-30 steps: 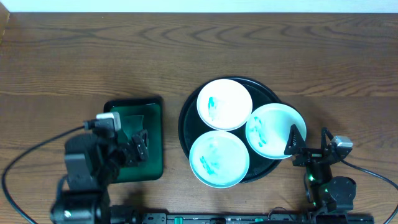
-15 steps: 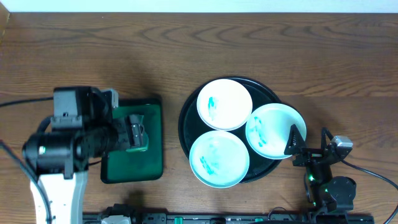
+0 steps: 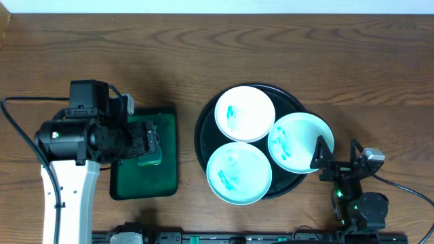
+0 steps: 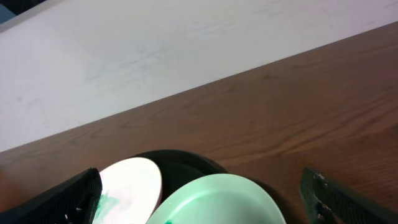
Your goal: Clean dirty plates on tray and stack at the side
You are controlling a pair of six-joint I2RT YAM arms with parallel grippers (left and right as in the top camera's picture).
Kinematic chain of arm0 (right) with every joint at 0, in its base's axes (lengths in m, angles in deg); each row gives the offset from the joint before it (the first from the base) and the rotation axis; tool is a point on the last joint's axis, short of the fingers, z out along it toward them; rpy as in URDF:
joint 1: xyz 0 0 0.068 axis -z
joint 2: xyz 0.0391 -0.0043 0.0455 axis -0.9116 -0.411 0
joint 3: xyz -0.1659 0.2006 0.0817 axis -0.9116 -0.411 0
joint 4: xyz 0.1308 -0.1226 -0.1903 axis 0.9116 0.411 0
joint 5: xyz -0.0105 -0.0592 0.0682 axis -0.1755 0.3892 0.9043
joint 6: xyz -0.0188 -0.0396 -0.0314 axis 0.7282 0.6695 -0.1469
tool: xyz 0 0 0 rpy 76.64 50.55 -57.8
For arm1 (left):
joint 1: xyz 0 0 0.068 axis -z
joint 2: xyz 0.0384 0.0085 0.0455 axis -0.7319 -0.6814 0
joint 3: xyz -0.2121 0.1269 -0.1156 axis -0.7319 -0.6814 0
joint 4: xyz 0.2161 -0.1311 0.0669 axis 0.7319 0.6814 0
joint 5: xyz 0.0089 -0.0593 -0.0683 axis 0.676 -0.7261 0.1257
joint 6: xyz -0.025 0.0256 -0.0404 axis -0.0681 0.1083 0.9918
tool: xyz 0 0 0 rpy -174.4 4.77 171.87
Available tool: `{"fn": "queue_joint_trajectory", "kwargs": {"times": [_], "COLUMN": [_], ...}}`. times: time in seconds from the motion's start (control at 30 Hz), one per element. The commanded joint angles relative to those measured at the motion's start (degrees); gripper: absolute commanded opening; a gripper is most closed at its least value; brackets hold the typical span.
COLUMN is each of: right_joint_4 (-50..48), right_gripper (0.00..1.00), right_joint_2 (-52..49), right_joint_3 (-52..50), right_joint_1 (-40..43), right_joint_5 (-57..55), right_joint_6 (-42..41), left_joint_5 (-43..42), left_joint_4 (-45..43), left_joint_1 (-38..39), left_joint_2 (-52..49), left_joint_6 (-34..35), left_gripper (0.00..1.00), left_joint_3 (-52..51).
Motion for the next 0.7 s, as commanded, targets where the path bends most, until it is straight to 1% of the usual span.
{"fn": "queue_joint_trajectory", "kwargs": {"times": [0.0, 0.07, 0.2, 0.3, 0.4, 0.5, 0.6, 0.67], "right_joint_4": [0.3, 0.2, 1.3, 6.6, 12.7, 19.4, 26.3, 30.5], "right_gripper": [0.99, 0.99, 0.99, 0.99, 0.99, 0.99, 0.99, 0.99], "right_joint_2": [0.3, 0.3, 0.3, -0.5, -2.9, -8.3, -16.2, -21.9], "right_joint_3": [-0.1, 0.0, 1.2, 4.9, 11.0, 19.4, 28.3, 33.7], "right_joint_1": [0.2, 0.2, 0.2, 0.2, 0.2, 0.2, 0.2, 0.2], "right_joint_5": [-1.0, 1.0, 8.9, 9.7, 9.7, 9.7, 9.9, 12.3], "right_joint_6": [-0.4, 1.3, 5.4, 6.8, 10.6, 13.5, 13.8, 13.8], "left_joint_5": [0.3, 0.3, 0.3, 0.3, 0.3, 0.3, 0.3, 0.3], "left_joint_4": [-0.4, -1.0, -1.9, -2.2, -2.3, -2.3, -2.3, -2.3], "left_joint_1": [0.2, 0.2, 0.2, 0.2, 0.2, 0.2, 0.2, 0.2], "left_joint_2": [-0.4, -0.4, -0.4, -0.4, -0.4, -0.4, -0.4, -0.4], "left_joint_6": [-0.9, -0.9, -0.9, -0.9, -0.9, -0.9, -0.9, -0.9], "left_gripper": [0.86, 0.86, 0.86, 0.86, 0.86, 0.85, 0.86, 0.86], "left_joint_3": [1.1, 1.1, 1.1, 1.1, 1.1, 1.1, 1.1, 1.1]}}
